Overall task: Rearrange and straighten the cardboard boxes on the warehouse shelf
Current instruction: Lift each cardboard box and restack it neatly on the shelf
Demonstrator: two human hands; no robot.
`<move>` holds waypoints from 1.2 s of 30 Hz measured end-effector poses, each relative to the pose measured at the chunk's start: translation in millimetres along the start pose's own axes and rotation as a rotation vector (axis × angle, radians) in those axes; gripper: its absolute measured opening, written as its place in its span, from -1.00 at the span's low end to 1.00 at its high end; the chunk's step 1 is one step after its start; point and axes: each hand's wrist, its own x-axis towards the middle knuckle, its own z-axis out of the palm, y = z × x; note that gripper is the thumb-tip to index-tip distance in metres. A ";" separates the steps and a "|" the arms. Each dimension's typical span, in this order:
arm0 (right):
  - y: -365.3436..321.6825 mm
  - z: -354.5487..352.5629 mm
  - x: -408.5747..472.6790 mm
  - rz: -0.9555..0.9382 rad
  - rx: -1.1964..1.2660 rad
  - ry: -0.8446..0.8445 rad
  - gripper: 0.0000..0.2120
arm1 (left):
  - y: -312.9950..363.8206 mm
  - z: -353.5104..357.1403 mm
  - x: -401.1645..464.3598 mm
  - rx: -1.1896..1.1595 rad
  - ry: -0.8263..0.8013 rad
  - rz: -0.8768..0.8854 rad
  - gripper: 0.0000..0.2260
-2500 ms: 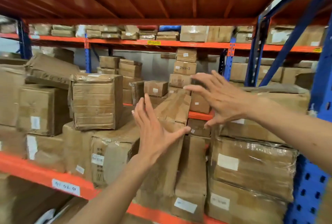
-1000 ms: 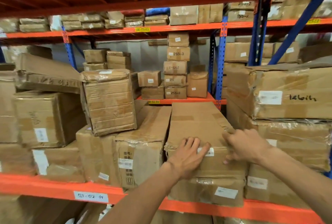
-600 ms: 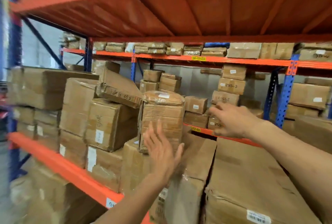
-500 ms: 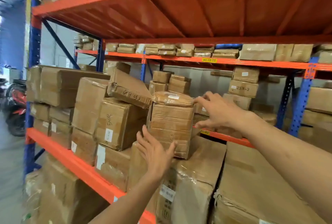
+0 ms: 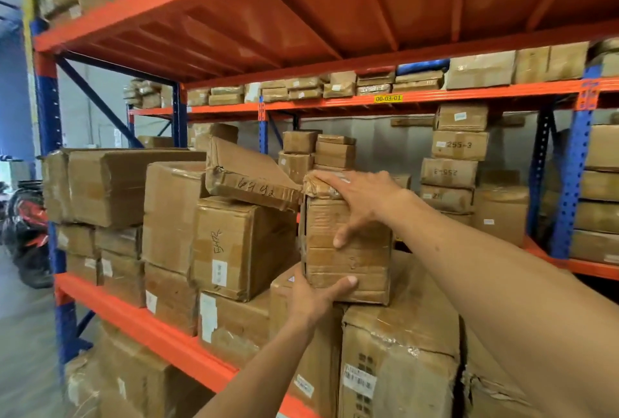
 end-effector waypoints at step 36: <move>106.5 81.7 -331.9 1.076 0.873 0.670 0.16 | 89.8 190.0 -49.9 0.356 -0.726 0.578 -0.29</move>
